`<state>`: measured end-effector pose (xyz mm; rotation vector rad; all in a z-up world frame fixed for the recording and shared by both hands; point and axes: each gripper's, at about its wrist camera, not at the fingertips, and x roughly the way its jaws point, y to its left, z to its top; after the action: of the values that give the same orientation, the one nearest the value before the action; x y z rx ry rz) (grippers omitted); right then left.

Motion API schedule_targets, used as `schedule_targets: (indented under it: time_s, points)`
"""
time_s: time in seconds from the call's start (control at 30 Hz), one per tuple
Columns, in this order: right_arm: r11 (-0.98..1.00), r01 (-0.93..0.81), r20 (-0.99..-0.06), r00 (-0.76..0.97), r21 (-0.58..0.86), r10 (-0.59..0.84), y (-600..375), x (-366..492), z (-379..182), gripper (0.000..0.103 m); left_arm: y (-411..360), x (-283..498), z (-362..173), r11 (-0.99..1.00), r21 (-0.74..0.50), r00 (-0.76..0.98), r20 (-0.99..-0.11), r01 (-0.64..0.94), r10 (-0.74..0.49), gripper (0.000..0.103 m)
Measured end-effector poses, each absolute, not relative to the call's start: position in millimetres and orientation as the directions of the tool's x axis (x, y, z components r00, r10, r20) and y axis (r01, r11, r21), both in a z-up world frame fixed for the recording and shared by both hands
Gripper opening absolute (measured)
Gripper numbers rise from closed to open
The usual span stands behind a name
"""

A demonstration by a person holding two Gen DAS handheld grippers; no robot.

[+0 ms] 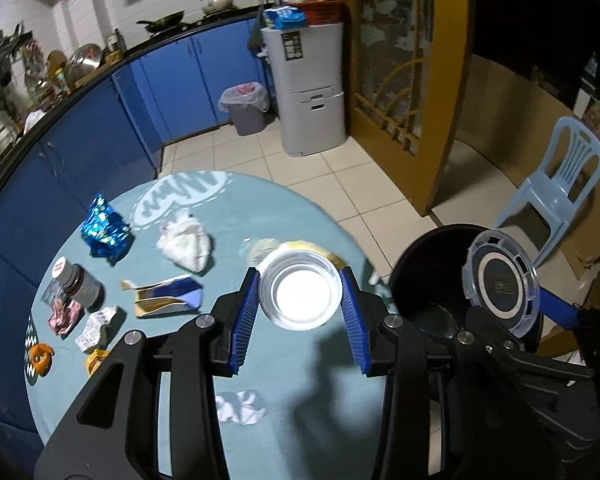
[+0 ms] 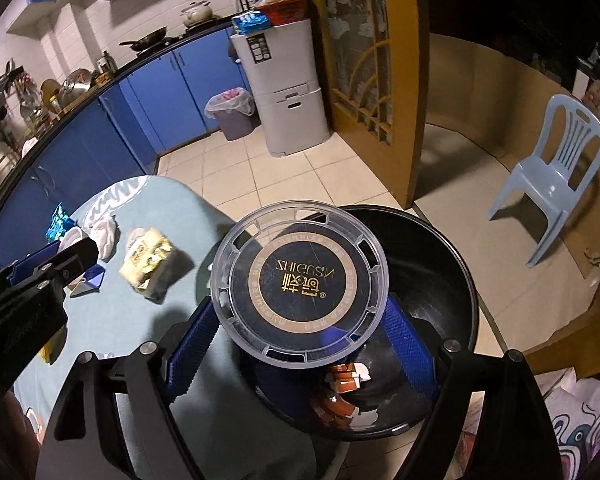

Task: Collect trash
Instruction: 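Carry the clear lid and white cap over the black bin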

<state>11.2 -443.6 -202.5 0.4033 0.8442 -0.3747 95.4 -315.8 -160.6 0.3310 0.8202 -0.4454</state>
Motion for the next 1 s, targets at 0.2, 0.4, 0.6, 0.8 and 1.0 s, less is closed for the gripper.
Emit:
schedule_targets:
  time_s: [0.2, 0.4, 0.6, 0.8, 1.0]
  points:
    - [0.843, 0.498, -0.78, 0.603, 0.201, -0.171, -459, 7, -207, 0.08, -338, 90, -165, 0.838, 0.123, 0.588, -0.766, 0.532, -0.261, 0.042]
    - [0.831, 0.516, -0.776, 0.604, 0.209, -0.18, -472, 5, -210, 0.08, -357, 86, -167, 0.822, 0.127, 0.581, -0.767, 0.555, -0.273, 0.042]
    - [0.821, 0.528, -0.775, 0.605, 0.218, -0.183, -483, 3, -212, 0.08, -375, 83, -168, 0.807, 0.131, 0.576, -0.766, 0.575, -0.286, 0.042]
    - [0.812, 0.536, -0.775, 0.606, 0.23, -0.18, -490, 1, -214, 0.08, -387, 81, -166, 0.797, 0.128, 0.571, -0.764, 0.59, -0.3, 0.043]
    - [0.805, 0.544, -0.775, 0.606, 0.236, -0.182, -495, -3, -215, 0.08, -388, 79, -160, 0.804, 0.123, 0.591, -0.744, 0.582, -0.313, 0.087]
